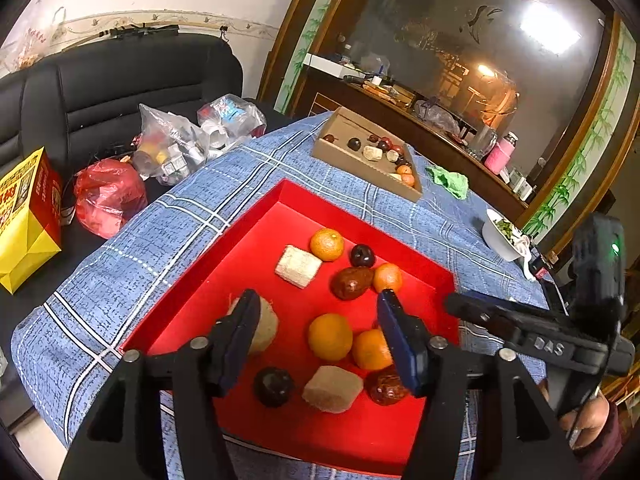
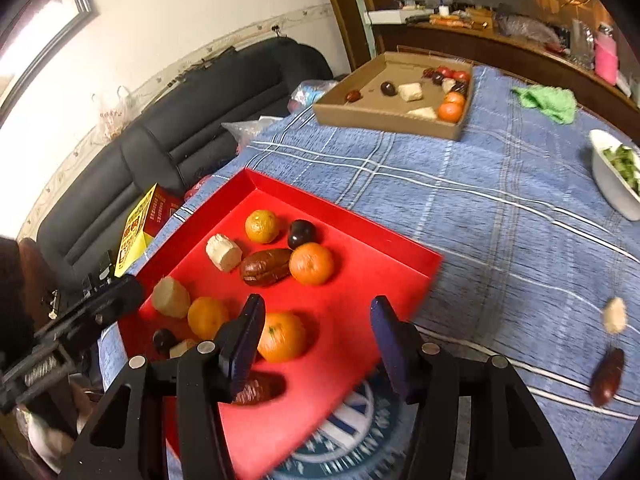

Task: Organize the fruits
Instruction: 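Grasp a round beige cake ball with the right gripper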

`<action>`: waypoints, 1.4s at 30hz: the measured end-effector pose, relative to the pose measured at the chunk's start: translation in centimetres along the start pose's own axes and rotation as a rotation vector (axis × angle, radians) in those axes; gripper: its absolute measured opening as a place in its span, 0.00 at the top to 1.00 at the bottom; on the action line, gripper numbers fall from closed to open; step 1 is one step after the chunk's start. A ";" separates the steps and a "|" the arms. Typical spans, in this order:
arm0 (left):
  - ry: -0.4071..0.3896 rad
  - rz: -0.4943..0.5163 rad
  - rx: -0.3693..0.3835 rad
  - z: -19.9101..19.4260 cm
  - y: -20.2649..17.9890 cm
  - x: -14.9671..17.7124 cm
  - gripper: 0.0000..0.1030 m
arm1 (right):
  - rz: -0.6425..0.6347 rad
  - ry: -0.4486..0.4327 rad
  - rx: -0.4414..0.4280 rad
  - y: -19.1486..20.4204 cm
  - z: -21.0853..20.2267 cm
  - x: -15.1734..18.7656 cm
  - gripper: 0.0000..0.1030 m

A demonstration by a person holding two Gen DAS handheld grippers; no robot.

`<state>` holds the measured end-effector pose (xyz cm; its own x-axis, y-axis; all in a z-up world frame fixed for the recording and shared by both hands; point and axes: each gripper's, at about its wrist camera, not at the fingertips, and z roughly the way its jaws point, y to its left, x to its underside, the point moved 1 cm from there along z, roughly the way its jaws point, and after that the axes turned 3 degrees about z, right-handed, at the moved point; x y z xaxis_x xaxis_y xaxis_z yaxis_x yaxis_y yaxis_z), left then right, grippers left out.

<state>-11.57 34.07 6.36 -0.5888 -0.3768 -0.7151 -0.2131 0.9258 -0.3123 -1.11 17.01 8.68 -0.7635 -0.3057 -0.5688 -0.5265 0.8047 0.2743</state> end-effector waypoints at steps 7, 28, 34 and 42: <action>-0.003 0.039 0.011 -1.0 -2.1 0.1 0.28 | 0.056 -0.061 0.054 -4.4 -5.6 3.3 0.42; 0.071 0.236 0.159 -0.2 -11.9 2.3 0.27 | 0.295 -0.077 0.321 -21.2 -8.1 2.1 0.43; 0.089 0.264 0.169 0.6 -12.5 2.6 0.27 | 0.240 -0.003 0.424 -21.5 -4.4 1.4 0.56; 0.145 0.303 0.210 2.6 -15.1 3.2 0.27 | 0.281 -0.046 0.404 -22.4 -6.4 2.9 0.71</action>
<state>-8.24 18.83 7.18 -0.7077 -0.0655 -0.7035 0.1425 0.9620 -0.2329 6.10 -5.13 5.82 -0.8331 -0.0331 -0.5521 -0.1085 0.9886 0.1045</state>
